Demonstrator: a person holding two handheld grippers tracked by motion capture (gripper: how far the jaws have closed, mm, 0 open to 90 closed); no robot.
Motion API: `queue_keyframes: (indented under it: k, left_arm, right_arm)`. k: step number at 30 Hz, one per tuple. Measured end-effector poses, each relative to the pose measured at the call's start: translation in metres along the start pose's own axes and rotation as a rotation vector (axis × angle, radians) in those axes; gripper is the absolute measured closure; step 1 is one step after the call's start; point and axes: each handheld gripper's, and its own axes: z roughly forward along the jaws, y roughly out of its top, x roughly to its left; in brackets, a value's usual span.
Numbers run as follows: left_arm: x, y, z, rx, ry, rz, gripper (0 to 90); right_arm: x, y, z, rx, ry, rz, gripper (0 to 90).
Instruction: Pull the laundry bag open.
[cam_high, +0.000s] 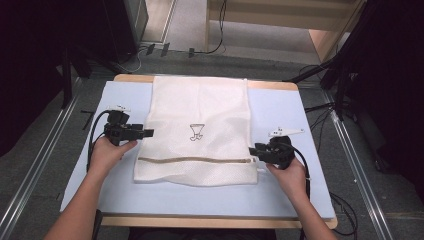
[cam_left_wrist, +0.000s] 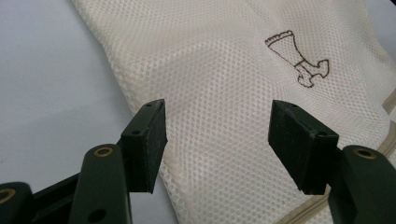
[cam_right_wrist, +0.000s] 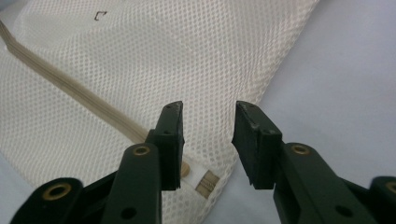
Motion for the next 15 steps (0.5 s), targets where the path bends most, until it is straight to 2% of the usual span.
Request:
queue_keyframes:
  k: [7,11,15]
  left_arm:
    - [-0.009,0.005,0.003,0.001,-0.009,0.032,38.0]
    - [-0.015,0.007,0.004,0.000,-0.021,0.051,38.0]
    - [-0.018,0.009,0.005,-0.001,-0.034,0.057,38.0]
  right_arm:
    - [0.001,-0.005,0.005,0.054,-0.001,-0.009,80.0]
    - [-0.002,-0.007,0.008,0.085,0.004,0.009,88.0]
    - [-0.005,-0.009,0.015,0.117,0.022,0.018,90.0]
